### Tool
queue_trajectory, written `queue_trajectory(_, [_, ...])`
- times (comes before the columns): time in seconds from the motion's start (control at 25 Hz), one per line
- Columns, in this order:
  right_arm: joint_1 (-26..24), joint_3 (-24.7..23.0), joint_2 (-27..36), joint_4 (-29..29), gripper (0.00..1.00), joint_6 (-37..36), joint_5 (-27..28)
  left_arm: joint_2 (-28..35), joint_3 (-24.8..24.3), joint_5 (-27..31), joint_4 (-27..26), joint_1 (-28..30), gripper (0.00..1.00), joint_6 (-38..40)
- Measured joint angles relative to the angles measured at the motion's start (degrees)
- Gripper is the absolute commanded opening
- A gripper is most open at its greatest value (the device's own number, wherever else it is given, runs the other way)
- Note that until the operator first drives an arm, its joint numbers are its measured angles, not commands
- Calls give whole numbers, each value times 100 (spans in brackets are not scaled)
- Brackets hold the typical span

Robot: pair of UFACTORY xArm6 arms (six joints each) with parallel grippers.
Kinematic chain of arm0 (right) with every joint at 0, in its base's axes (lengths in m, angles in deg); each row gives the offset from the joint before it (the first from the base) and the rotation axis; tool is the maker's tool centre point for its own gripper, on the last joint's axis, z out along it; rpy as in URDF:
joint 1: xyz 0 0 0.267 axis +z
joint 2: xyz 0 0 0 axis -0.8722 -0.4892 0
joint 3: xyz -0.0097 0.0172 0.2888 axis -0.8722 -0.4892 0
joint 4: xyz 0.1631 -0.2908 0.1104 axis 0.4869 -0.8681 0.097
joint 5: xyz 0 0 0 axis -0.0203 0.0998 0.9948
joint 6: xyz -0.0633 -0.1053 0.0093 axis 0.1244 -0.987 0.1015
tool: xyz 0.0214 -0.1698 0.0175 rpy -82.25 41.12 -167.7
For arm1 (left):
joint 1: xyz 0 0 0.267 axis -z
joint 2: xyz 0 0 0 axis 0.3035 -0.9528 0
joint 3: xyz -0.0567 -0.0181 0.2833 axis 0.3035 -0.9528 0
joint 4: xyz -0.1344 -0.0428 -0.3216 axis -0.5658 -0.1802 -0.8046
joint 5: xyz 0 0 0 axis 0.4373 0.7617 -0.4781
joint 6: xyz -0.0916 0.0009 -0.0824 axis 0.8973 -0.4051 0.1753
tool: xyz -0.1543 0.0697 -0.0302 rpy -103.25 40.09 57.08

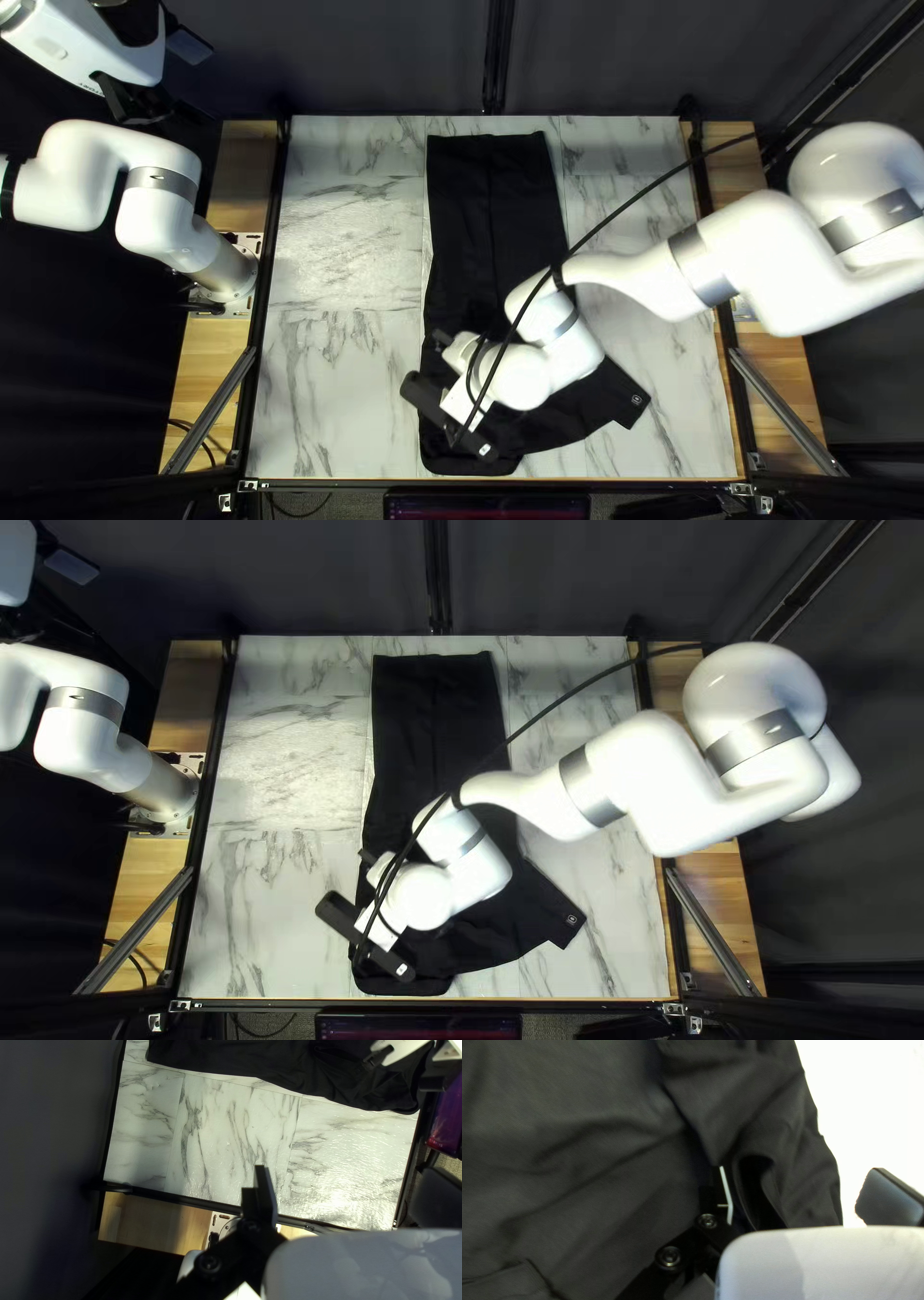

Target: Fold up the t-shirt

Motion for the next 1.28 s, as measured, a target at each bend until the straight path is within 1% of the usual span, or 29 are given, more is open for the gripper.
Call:
queue_trajectory(0.04, [-20, 28, -33, 58, 18, -37, 42, 0, 0, 0, 0, 0, 100, 0])
queue_trajectory(0.08, [-49, 35, -52, 107, 4, -66, 66, 0, 0, 0, 0, 0, 100, 0])
queue_trajectory(0.12, [-90, 13, -59, 157, 0, -90, 75, 0, 0, 0, 0, 0, 100, 0])
queue_trajectory(0.36, [-290, -234, 60, 327, 0, -82, -4, 0, 0, 0, 0, 0, 100, 0])
queue_trajectory(0.8, [-480, -858, 668, 125, 0, 269, -203, 0, 0, 0, 0, 0, 100, 0])
queue_trajectory(0.96, [-578, -1108, 867, 97, 0, 392, -363, 0, 0, 0, 0, 0, 100, 0])
queue_trajectory(1.12, [-479, -1146, 964, 73, 0, 672, -361, 0, 0, 0, 0, 0, 100, 0])
queue_trajectory(1.28, [-117, -916, 998, -20, 0, 1102, -5, 0, 0, 0, 0, 0, 100, 0])
